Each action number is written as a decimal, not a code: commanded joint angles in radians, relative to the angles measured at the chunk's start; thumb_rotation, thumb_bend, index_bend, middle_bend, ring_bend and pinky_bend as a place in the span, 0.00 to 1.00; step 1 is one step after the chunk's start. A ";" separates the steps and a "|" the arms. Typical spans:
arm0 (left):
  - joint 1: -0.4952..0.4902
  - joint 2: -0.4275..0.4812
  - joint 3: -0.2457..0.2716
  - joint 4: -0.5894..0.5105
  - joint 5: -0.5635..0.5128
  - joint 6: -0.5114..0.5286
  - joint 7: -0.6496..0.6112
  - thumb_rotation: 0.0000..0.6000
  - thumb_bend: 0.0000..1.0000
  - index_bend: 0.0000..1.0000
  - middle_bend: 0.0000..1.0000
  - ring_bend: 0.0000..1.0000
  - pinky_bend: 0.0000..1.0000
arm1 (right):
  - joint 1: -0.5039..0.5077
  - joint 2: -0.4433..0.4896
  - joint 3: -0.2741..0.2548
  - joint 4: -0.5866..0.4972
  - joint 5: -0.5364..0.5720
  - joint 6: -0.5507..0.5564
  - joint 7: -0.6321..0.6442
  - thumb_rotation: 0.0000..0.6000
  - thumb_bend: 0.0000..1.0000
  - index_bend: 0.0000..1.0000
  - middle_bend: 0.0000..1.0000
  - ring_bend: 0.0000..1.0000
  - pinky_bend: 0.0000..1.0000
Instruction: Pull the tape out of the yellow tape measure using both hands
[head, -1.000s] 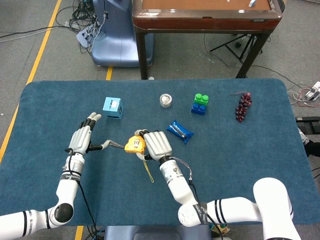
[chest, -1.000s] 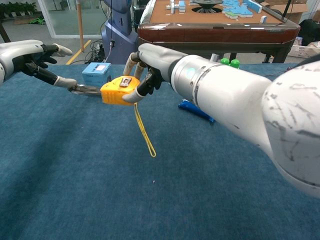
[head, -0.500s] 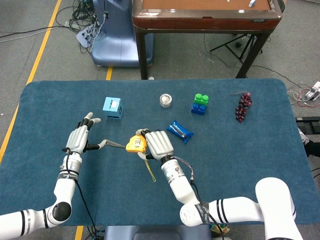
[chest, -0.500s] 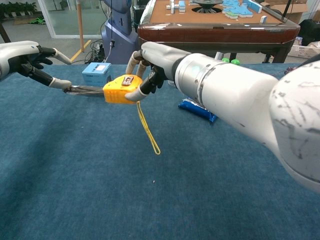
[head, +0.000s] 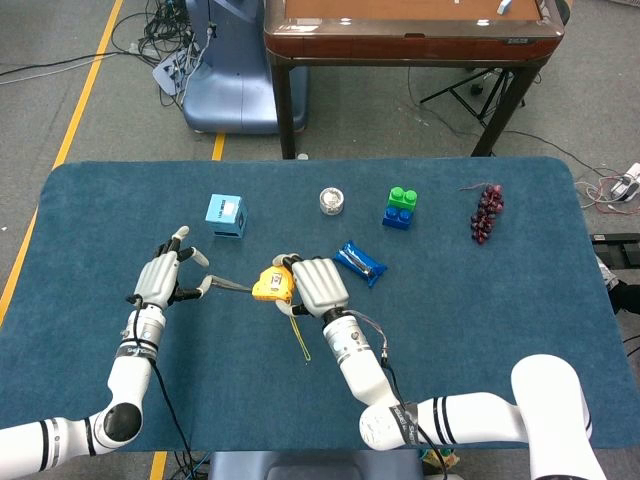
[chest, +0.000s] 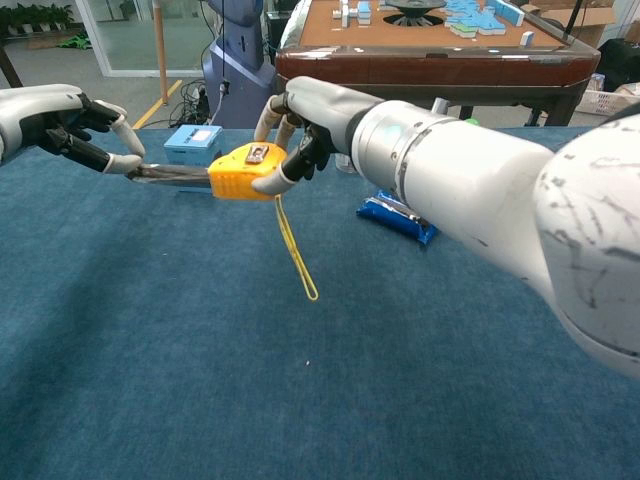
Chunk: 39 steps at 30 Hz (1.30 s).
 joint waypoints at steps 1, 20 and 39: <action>-0.001 0.002 0.001 -0.001 -0.001 -0.004 -0.001 1.00 0.36 0.47 0.00 0.00 0.00 | 0.000 -0.001 0.001 0.004 0.002 -0.001 0.004 1.00 0.64 0.61 0.60 0.52 0.36; -0.004 0.012 0.007 0.005 -0.001 -0.024 -0.020 1.00 0.50 0.55 0.00 0.00 0.00 | 0.000 -0.001 0.004 0.021 0.010 -0.006 0.012 1.00 0.64 0.61 0.60 0.52 0.36; 0.051 0.020 0.034 -0.020 0.141 0.027 -0.106 1.00 0.50 0.57 0.02 0.00 0.00 | -0.018 0.059 -0.004 -0.042 0.014 -0.019 0.016 1.00 0.64 0.62 0.60 0.53 0.36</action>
